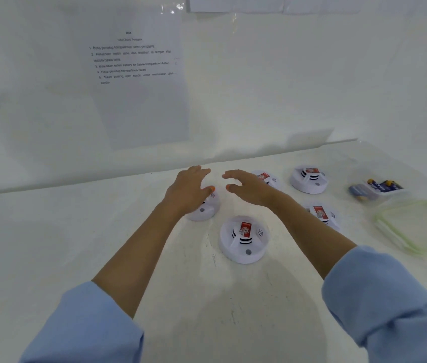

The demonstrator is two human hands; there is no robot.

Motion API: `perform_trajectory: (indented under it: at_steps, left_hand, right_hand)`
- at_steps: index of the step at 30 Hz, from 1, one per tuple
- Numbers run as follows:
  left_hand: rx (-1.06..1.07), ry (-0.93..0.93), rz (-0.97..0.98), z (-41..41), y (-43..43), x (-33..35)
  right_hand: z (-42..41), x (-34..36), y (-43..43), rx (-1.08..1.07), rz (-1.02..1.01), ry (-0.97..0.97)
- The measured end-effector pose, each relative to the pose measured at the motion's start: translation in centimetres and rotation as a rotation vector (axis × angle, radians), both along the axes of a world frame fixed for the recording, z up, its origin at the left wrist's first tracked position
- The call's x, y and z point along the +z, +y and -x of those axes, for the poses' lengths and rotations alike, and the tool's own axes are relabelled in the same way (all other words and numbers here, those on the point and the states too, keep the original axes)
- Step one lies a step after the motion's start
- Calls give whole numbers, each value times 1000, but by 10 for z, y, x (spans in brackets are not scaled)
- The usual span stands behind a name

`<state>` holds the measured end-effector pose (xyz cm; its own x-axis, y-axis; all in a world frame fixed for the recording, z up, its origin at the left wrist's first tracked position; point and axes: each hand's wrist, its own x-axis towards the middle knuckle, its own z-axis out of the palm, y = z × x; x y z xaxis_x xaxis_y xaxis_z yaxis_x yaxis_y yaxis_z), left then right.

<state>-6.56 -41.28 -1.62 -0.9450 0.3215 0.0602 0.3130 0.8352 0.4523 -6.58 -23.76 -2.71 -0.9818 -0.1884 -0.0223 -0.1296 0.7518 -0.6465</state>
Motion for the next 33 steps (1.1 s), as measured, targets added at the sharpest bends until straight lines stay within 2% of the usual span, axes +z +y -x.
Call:
perform_trajectory:
  at_steps: [5,14,24,33]
  left_hand:
    - [-14,26,114,-9,34,17]
    - [86,46,93,-26,145,23]
    - [32,-3,111,-46,267,23]
    - [-1,-27,115,-67,335,16]
  right_hand:
    - [-4,18,37,50,-126,60]
    - [-13,37,154,167,-222,57]
    - [-37,42,280,154,-153,45]
    - [-56,30,362,90,-77,50]
